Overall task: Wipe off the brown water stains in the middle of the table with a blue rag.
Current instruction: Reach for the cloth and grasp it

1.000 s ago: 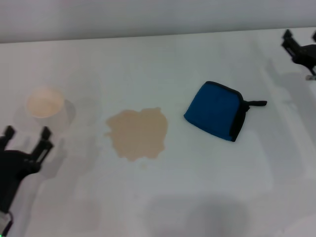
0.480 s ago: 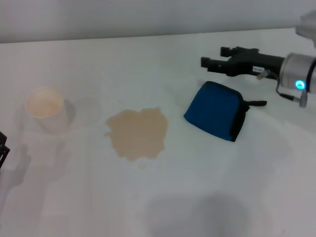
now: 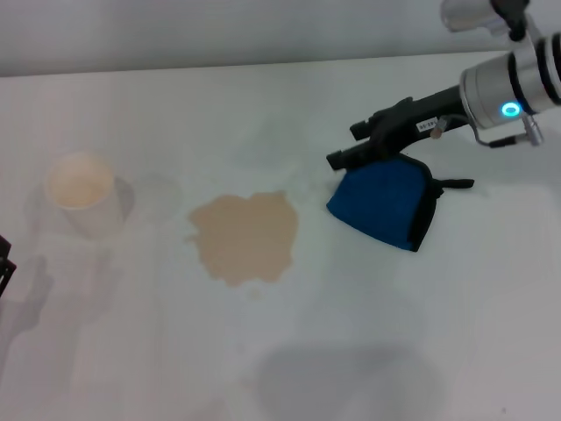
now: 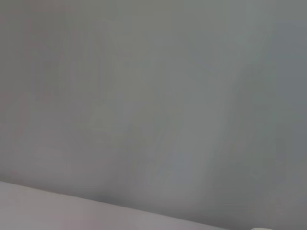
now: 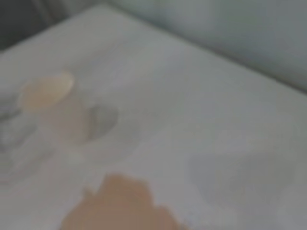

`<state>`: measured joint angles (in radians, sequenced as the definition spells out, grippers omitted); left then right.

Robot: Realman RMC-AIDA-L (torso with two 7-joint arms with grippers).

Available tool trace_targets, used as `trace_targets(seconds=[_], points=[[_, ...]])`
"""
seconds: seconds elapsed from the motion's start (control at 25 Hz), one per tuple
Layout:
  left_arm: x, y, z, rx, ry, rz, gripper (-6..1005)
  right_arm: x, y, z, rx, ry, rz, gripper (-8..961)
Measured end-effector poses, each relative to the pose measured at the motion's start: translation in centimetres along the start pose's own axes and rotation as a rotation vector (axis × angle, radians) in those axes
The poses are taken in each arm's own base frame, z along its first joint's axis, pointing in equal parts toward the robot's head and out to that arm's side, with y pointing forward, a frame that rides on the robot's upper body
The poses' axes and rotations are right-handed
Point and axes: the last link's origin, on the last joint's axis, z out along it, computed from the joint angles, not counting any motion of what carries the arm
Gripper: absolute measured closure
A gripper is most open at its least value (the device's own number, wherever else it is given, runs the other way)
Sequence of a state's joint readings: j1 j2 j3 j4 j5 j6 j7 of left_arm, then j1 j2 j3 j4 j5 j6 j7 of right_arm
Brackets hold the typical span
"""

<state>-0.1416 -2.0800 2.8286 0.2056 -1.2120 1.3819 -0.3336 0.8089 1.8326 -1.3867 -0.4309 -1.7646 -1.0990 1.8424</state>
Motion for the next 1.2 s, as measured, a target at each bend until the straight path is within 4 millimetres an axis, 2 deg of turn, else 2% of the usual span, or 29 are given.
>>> trace_targets(seconds=[0.4, 0.64, 0.84, 1.2], points=[[0.1, -0.2, 0.0, 0.000, -0.001, 0.009, 107, -1.7, 0.9, 0.1, 0.065, 0.291, -0.110, 146], [0.1, -0.2, 0.0, 0.000, -0.002, 0.010, 107, -1.5, 2.0, 2.1, 0.156, 0.464, -0.192, 148], [0.0, -0.2, 0.0, 0.001, -0.003, 0.010, 108, -1.4, 2.9, 3.6, 0.185, 0.508, -0.246, 149], [0.1, -0.1, 0.2, -0.006, 0.000, 0.010, 108, -1.2, 2.2, 3.7, 0.214, 0.523, -0.240, 152]])
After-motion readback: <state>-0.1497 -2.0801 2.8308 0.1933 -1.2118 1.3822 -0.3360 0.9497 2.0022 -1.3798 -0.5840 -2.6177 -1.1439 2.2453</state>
